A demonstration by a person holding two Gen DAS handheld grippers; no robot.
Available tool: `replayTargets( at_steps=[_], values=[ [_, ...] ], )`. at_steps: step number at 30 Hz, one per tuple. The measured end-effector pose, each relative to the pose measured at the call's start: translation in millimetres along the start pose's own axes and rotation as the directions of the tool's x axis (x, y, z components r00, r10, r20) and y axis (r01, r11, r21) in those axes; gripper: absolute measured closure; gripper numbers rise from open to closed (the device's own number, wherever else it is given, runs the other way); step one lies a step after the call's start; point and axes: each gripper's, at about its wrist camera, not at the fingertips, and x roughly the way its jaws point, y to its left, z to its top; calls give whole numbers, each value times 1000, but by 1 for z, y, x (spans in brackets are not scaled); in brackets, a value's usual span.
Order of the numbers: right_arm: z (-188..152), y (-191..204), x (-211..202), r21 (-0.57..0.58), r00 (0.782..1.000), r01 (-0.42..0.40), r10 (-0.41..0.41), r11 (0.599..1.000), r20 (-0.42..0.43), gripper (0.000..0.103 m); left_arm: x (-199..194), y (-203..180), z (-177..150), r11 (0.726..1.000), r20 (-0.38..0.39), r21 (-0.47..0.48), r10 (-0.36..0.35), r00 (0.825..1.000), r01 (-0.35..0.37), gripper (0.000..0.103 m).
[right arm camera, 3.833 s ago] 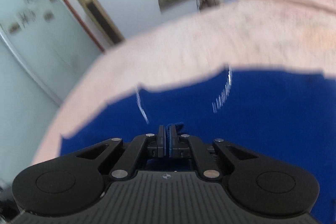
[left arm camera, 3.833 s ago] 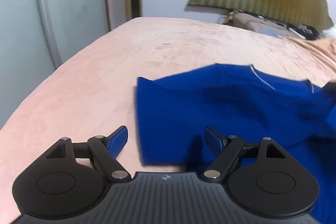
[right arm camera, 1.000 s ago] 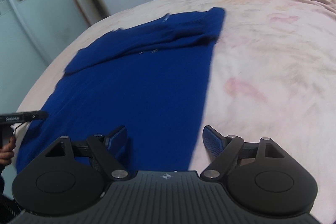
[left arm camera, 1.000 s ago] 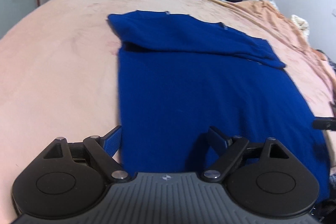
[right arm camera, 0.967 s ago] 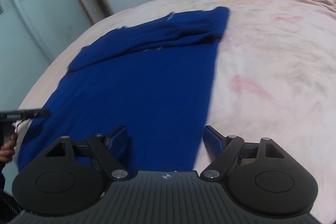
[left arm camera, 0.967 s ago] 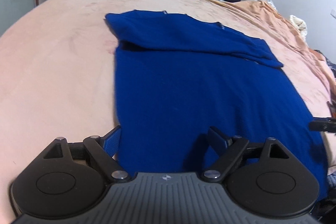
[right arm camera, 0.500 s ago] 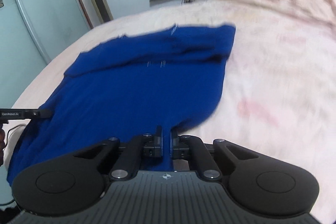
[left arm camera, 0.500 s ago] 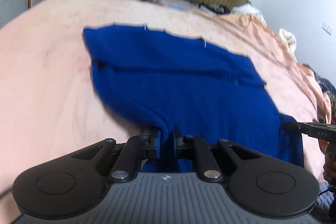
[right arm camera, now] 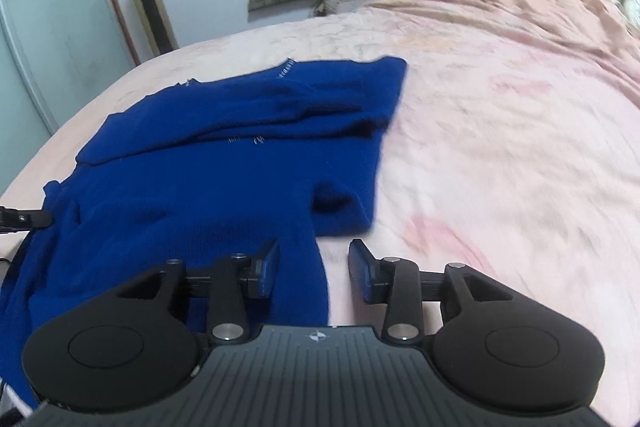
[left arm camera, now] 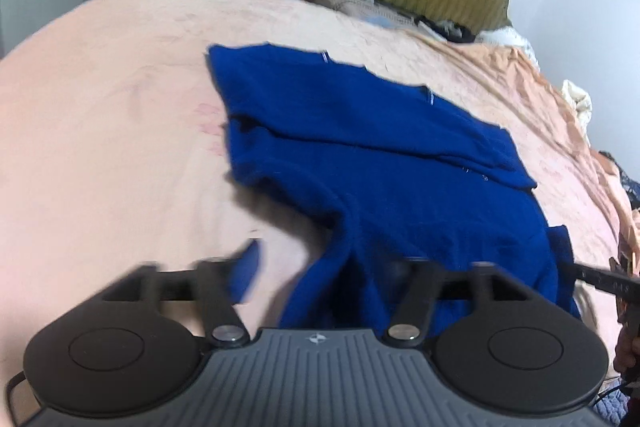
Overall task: Fold small clothes
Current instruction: 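Move both open grippers over the sweater hem, then close both grippers on the sweater hem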
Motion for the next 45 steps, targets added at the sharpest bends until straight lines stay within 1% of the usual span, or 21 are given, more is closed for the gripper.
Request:
replayTargets(
  at_steps=[5,12,14,15,17,20,22,23,24,26,27,28,30,31,32,34,37,41,43,44,45],
  values=[
    [-25,-7,-23,54,996,-71,73,996,-45,54,-28,2,-17,999,-29,42,-24,999,25,32],
    [-43,2,-43,29,992,-99,101,995,-73,48,-58,-2,-47,993,-67,117,32,997,-24,32],
    [-45,4,-46,26,991,-106,108,994,-80,47,-66,-1,-50,987,-68,147,74,995,-63,32],
    [-46,5,-47,24,991,-107,109,994,-82,46,-74,-1,-50,976,-46,173,139,989,-129,32],
    [-48,7,-48,18,990,-114,115,993,-83,42,-93,6,-44,937,41,188,291,956,-293,32],
    [-50,9,-48,9,990,-118,118,993,-81,38,-127,29,-27,865,137,81,482,865,-495,31],
    [-50,12,-48,0,990,-112,112,994,-82,36,-147,41,-17,834,169,-6,544,822,-551,28],
    [-50,13,-47,-3,990,-111,111,994,-82,35,-152,44,-14,826,179,-28,558,810,-563,28],
    [-50,14,-47,-6,991,-108,107,994,-84,35,-155,44,-11,825,186,-30,559,808,-564,28],
    [-50,16,-48,-11,991,-103,102,995,-87,35,-151,35,-11,827,193,19,548,814,-561,26],
    [-50,16,-48,-12,991,-102,101,995,-89,35,-145,27,-14,845,183,60,514,838,-531,19],
    [-50,16,-48,-13,991,-101,99,995,-92,35,-138,21,-17,876,159,100,455,876,-473,19],
    [-50,17,-50,-19,990,-103,101,994,-101,35,-118,7,-27,939,78,163,295,952,-304,18],
    [-50,18,-51,-24,989,-104,101,994,-106,35,-108,0,-34,956,34,186,226,973,-229,18],
    [-51,19,-53,-29,988,-107,103,994,-112,35,-97,-7,-40,963,-6,206,176,984,-171,18],
    [-54,21,-56,-42,986,-116,110,992,-126,35,-76,-19,-53,963,-70,245,134,989,-113,18],
    [-59,25,-62,-71,984,-112,101,991,-146,35,-56,-25,-65,959,-128,270,125,984,-87,18],
    [-66,39,-64,-141,984,-108,86,984,-158,35,-49,-27,-74,976,-149,212,89,985,-56,18],
    [-69,52,-64,-200,983,-111,78,974,-164,41,-48,-31,-75,974,-157,225,63,986,-26,19],
    [-70,57,-63,-223,984,-113,78,968,-162,48,-49,-33,-76,974,-159,227,48,986,-11,19],
    [-71,61,-62,-239,984,-113,75,964,-161,52,-51,-34,-78,973,-161,232,36,986,2,24]
  ],
)
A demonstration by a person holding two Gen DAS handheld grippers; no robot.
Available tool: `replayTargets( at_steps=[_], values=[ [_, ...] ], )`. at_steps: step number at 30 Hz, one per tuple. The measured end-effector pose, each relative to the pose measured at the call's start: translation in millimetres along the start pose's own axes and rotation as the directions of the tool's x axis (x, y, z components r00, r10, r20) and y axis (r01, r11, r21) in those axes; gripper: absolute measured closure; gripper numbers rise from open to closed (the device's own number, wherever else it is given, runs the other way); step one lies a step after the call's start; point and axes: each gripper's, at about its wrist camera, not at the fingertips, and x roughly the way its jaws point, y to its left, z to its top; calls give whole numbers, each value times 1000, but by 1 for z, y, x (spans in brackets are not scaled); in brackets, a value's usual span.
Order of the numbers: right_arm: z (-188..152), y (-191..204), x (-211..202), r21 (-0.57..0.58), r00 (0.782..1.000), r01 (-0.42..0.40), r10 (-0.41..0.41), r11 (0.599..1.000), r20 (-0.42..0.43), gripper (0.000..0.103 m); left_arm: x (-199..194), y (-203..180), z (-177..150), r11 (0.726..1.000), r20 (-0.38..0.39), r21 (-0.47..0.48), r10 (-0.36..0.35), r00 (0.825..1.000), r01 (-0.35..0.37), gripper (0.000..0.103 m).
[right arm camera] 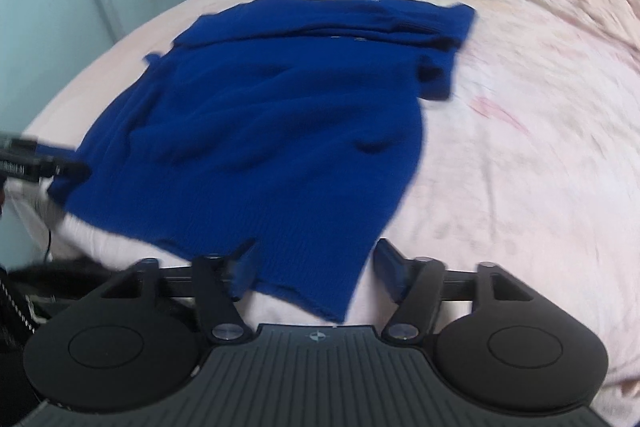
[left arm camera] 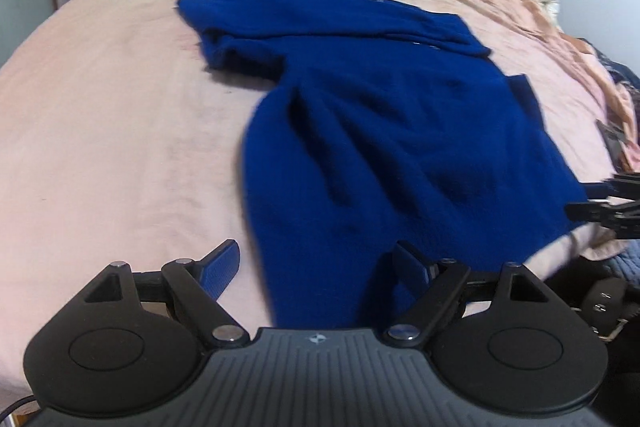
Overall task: Fold small clothes
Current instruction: 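Close both grippers on the sweater hem, then lift the hem with both grippers and carry it toward the collar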
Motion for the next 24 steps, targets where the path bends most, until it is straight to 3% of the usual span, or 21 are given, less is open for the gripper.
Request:
replayTargets(
  at_steps=[1,3,5,6,8,11,15,19,21,24],
  values=[
    [1,2,0,-10,1000,0,0,1000,2,55,2,-4,0,1000,3,11,-2,1000,2,32],
    [4,1,0,5,1000,-23,23,1000,3,77,4,-12,3,999,6,36,2,1000,-3,66],
    [6,-2,-3,29,999,-52,52,998,10,91,1,-11,5,999,-2,15,-51,999,51,88],
    [8,-2,-5,32,998,-59,58,998,18,91,-1,-11,7,998,4,7,-64,998,64,91],
    [11,-4,-13,40,995,-91,89,995,42,91,-8,-14,9,998,31,20,-63,997,63,95],
    [20,-12,-32,68,981,-170,163,983,104,91,-30,-13,14,991,99,24,-136,986,134,95],
    [28,-21,-62,70,955,-251,235,965,181,91,-68,-6,18,977,204,28,-214,955,212,96],
    [32,-31,-84,71,931,-310,288,948,227,91,-95,6,19,955,293,16,-288,911,297,96],
    [33,-36,-90,73,924,-324,298,943,240,91,-104,11,18,949,337,17,-302,892,315,96],
    [34,-41,-93,88,917,-339,309,937,253,91,-108,17,21,947,375,2,-298,878,321,96]
  ],
)
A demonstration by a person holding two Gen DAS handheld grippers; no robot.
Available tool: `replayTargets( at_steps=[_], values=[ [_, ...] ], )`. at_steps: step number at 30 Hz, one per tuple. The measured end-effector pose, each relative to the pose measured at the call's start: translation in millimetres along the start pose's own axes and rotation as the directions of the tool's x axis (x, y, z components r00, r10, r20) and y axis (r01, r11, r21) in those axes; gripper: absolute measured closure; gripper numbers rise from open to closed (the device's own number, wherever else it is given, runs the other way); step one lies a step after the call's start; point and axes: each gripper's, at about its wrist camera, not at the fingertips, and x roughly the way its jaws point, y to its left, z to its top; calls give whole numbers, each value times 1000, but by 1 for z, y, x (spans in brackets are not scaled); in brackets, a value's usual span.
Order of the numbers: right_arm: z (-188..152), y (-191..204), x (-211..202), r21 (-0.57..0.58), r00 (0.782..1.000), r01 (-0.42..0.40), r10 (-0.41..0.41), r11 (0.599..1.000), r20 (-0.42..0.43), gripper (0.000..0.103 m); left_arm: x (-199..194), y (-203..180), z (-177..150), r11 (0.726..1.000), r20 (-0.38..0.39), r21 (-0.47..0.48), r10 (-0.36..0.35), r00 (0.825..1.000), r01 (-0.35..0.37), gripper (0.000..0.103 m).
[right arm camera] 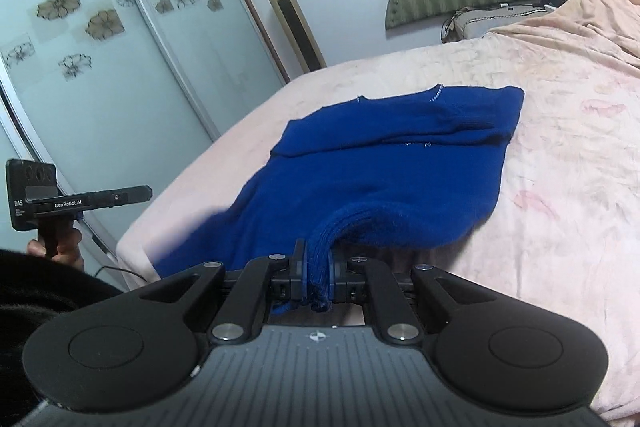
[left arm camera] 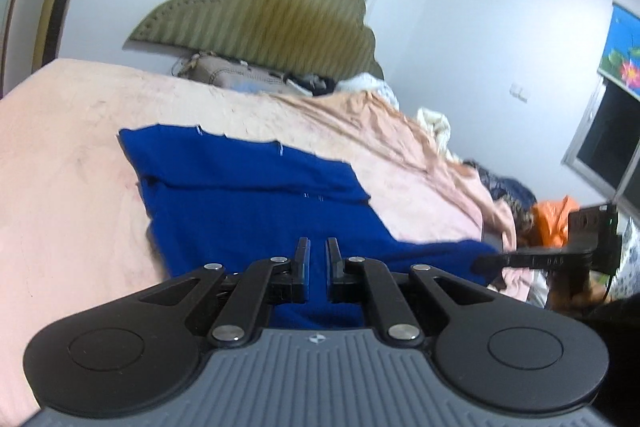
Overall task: Fold small clothes
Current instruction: 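Lift the hem with both grippers and carry it toward the collar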
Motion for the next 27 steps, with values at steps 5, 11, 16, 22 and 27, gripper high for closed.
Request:
replayTargets(
  at_steps=[5,11,16,22,27],
  values=[
    [-4,-3,11,24,1000,3,-3,1000,-15,91,17,4,-3,999,-69,6,45,997,-44,96],
    [-13,-10,21,59,999,22,-20,998,-37,91,45,36,-36,984,-295,-161,23,955,-73,37],
    [-13,-8,21,54,999,23,-21,998,-40,91,64,40,-59,966,-336,-243,1,942,-87,24],
    [-14,-9,21,57,999,25,-23,998,-39,91,83,20,-68,988,-419,-144,-5,908,-61,55],
    [-11,-4,13,26,1000,11,-11,1000,-11,91,78,25,-67,983,-423,-176,-26,906,-54,98]
  ],
)
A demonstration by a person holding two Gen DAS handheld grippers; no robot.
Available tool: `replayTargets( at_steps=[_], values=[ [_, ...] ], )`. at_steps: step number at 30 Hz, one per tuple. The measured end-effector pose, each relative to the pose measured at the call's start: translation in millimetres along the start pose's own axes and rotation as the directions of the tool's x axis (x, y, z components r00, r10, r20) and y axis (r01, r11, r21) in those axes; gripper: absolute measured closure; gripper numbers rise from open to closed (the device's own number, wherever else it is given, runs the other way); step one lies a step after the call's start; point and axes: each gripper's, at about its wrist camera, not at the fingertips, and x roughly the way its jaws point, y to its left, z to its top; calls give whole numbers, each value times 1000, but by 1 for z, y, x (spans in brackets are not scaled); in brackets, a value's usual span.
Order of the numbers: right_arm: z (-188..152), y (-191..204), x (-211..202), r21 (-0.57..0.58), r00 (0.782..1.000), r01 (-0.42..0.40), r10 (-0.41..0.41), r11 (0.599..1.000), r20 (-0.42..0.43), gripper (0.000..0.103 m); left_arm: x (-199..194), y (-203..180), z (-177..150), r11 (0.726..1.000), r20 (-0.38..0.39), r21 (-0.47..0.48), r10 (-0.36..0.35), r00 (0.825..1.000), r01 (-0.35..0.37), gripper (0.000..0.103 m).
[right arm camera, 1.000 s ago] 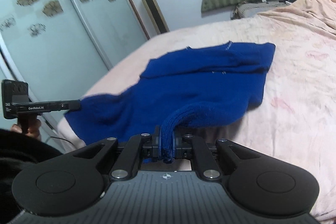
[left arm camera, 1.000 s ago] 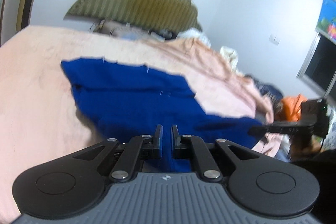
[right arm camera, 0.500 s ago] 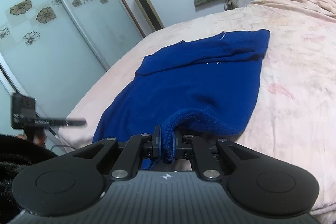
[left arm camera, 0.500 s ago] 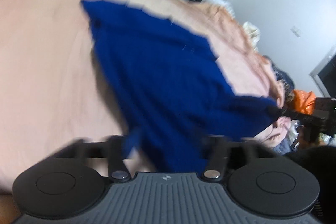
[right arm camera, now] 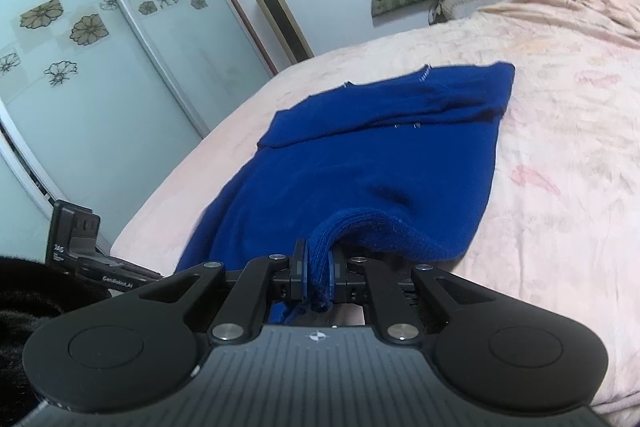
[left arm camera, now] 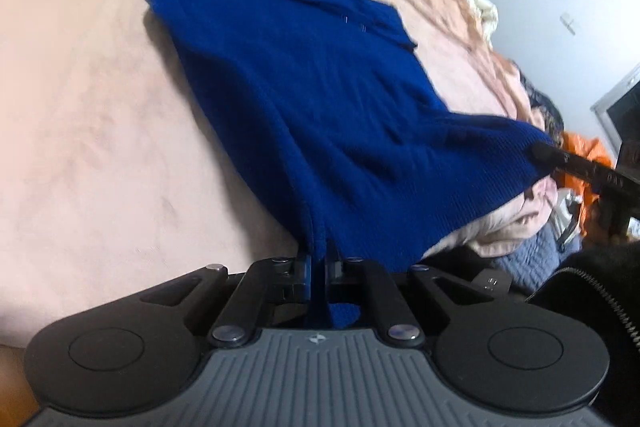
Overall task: Fold small clothes
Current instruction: 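Lift the hem with both grippers and carry it toward the collar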
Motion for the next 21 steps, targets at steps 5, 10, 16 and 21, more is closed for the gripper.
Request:
replayTargets(
  at_steps=[5,10,16,21],
  values=[
    [5,6,-15,-43,999,-34,35,998,32,91,-47,-9,4,996,172,62,-67,983,57,98],
    [8,-4,-8,3,1000,-15,15,1000,22,91,-72,1,12,998,291,38,-67,954,58,98],
    [33,-11,2,31,995,-22,19,999,95,91,-79,-11,50,997,404,58,-71,912,52,98],
    [59,-22,21,75,989,18,-29,997,146,91,-66,-14,87,999,441,40,-29,897,13,98]
  ],
)
